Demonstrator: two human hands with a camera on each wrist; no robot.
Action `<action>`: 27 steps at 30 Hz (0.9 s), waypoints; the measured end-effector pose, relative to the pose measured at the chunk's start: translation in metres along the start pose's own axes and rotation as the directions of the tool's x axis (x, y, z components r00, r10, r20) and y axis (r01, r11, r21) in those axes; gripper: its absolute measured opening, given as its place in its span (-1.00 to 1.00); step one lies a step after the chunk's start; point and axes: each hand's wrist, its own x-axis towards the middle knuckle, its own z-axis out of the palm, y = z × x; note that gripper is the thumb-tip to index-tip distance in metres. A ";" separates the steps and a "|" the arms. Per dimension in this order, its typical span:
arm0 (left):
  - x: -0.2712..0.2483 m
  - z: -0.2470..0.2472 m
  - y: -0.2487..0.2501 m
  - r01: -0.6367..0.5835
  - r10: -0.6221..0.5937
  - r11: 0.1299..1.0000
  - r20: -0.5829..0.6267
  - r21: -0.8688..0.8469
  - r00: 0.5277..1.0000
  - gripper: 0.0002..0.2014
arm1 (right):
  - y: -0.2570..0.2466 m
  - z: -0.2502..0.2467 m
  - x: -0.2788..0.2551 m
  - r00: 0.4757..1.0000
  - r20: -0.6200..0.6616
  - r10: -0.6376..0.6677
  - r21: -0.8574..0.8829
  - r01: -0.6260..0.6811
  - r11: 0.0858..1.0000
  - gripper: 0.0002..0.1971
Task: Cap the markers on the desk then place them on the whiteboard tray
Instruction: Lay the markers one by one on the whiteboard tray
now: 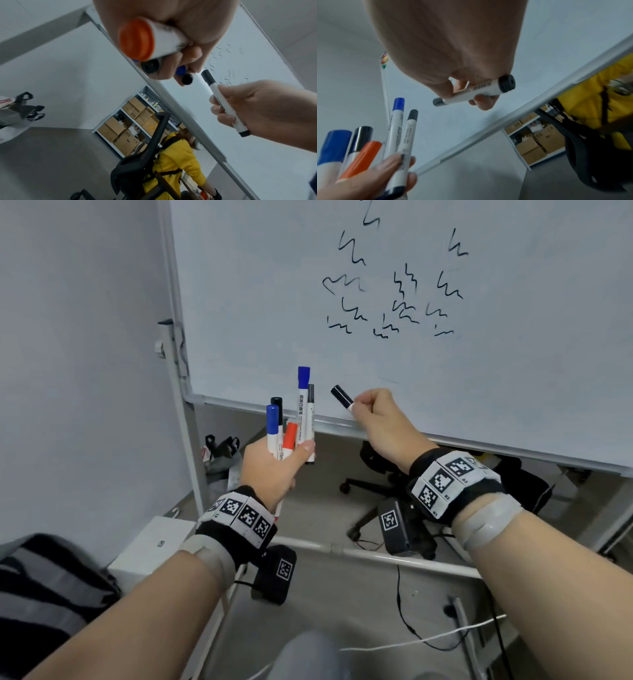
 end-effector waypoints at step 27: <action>0.032 -0.025 -0.056 -0.010 0.009 1.000 -0.048 -0.029 0.999 -0.72 | 0.005 0.068 0.053 0.988 -0.098 -0.116 -0.299 0.082 0.951 -0.89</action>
